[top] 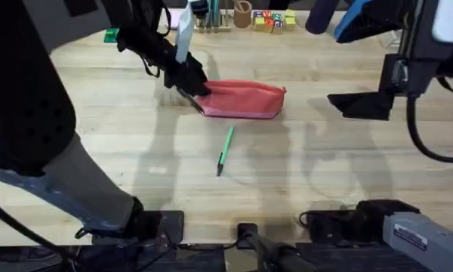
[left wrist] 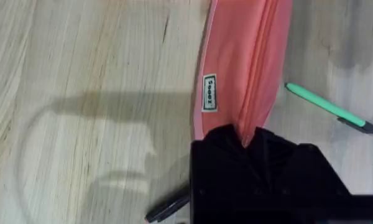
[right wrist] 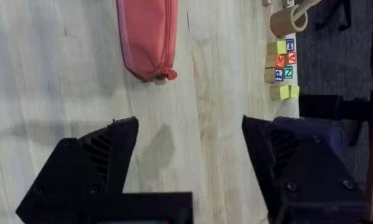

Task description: Unzip the bag, pick up the pens from the table one at a time and place them inside, then zip the bag closed.

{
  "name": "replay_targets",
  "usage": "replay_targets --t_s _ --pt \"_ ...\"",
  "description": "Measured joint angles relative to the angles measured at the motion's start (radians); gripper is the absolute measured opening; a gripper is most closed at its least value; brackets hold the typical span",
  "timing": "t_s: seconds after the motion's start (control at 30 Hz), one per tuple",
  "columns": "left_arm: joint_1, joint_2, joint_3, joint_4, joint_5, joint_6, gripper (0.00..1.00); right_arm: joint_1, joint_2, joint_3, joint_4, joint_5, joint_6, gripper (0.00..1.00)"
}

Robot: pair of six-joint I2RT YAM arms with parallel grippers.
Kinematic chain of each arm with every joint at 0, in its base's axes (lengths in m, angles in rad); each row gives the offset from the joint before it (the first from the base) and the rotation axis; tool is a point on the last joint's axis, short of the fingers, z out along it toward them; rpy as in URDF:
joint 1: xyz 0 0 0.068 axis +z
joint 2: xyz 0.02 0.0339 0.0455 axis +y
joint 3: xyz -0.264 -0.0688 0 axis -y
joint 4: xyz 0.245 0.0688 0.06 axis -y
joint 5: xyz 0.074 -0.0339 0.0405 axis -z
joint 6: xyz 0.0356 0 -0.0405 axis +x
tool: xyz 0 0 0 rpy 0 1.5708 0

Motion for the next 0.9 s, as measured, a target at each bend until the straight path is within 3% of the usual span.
replay_targets --t_s 0.4,0.9 --pt "0.000 0.000 0.000 0.000 -0.001 0.000 0.043 0.000 0.009 0.000 0.013 0.000 -0.002 0.995" --pt "-0.001 0.000 0.000 0.000 -0.001 0.000 0.043 0.000 0.170 0.000 0.048 -0.016 -0.003 0.996"
